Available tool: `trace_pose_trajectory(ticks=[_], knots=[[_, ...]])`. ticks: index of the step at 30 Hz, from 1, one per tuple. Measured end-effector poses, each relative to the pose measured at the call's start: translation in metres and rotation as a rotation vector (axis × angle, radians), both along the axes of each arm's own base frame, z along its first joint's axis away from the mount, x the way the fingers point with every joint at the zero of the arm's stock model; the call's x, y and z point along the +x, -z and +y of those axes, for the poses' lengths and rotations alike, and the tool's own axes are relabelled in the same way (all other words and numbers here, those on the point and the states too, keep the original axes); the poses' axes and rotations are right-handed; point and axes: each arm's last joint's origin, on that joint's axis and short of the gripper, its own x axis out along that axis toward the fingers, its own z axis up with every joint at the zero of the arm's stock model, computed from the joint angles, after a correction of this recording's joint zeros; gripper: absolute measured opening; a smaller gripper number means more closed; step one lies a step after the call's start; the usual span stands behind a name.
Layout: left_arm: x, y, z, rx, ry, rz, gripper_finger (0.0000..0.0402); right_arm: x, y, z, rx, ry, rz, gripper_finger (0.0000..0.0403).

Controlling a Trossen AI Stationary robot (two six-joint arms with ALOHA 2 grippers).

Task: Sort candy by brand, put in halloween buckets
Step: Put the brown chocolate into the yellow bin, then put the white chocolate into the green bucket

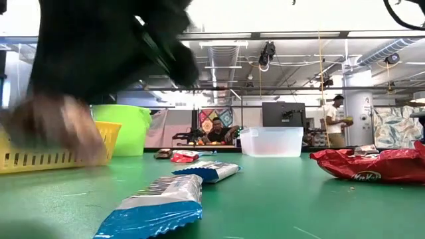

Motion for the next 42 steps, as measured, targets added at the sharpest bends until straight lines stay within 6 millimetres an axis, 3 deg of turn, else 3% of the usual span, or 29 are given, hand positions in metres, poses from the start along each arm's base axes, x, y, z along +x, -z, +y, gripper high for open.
trace_pose_trajectory(ticks=[6, 11, 16, 20, 32, 36, 42], knots=[[-0.002, -0.003, 0.005, 0.076, -0.047, -0.049, 0.0094, 0.035, -0.023, -0.054, -0.16, -0.021, -0.205, 0.0014], [-0.005, -0.01, 0.011, 0.105, -0.11, -0.104, 0.0094, 0.063, -0.02, -0.098, -0.237, -0.035, -0.409, 0.0013], [-0.011, -0.018, 0.018, 0.074, -0.119, -0.132, 0.0094, 0.071, -0.009, -0.126, -0.228, 0.019, -0.482, 0.0013], [-0.013, -0.018, 0.02, 0.061, -0.123, -0.137, 0.0094, 0.071, -0.001, -0.137, -0.175, 0.019, -0.443, 0.0022], [-0.007, -0.012, 0.014, 0.025, -0.153, -0.119, 0.0094, 0.068, -0.001, -0.158, -0.19, 0.021, -0.303, 0.0159], [-0.005, -0.009, 0.011, 0.029, -0.158, -0.107, 0.0094, 0.055, -0.022, -0.159, -0.28, -0.073, -0.193, 0.0181], [0.0, -0.004, 0.006, 0.043, -0.163, -0.086, 0.0094, 0.01, -0.06, -0.15, -0.308, -0.298, 0.088, 0.0189]])
